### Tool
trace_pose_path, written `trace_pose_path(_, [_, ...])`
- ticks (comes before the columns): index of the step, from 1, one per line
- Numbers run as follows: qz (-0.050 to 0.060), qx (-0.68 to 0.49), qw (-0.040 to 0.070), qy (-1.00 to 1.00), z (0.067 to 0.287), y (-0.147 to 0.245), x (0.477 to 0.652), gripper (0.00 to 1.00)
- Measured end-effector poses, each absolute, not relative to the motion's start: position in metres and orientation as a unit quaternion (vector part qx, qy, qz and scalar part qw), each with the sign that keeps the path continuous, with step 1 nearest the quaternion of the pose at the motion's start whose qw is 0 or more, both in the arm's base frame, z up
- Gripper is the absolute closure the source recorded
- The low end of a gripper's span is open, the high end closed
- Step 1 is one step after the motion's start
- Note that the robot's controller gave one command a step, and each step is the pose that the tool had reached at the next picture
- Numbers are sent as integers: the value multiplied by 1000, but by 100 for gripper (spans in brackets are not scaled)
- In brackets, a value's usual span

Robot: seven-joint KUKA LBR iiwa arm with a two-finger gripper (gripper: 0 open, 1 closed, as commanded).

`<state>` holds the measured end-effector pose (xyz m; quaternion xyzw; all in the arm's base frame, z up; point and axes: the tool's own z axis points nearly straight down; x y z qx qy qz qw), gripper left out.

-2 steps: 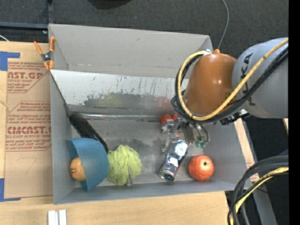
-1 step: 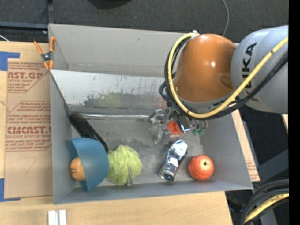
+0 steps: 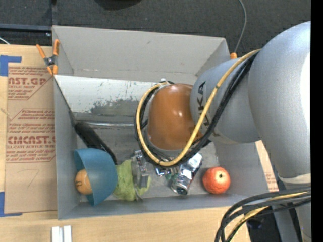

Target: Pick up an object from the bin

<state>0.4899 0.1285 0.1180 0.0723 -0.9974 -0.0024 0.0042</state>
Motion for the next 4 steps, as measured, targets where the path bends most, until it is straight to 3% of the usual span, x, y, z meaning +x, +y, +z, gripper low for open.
trace_pose_path(1, [1,147,-15,-989,184,120,491,100])
trace_pose_path(2, [-1,56,-3,-998,75,115,498,100])
trace_pose_path(3, [0,141,-20,-990,104,166,483,100])
trace_pose_path(4, [0,125,-12,-992,122,159,484,100])
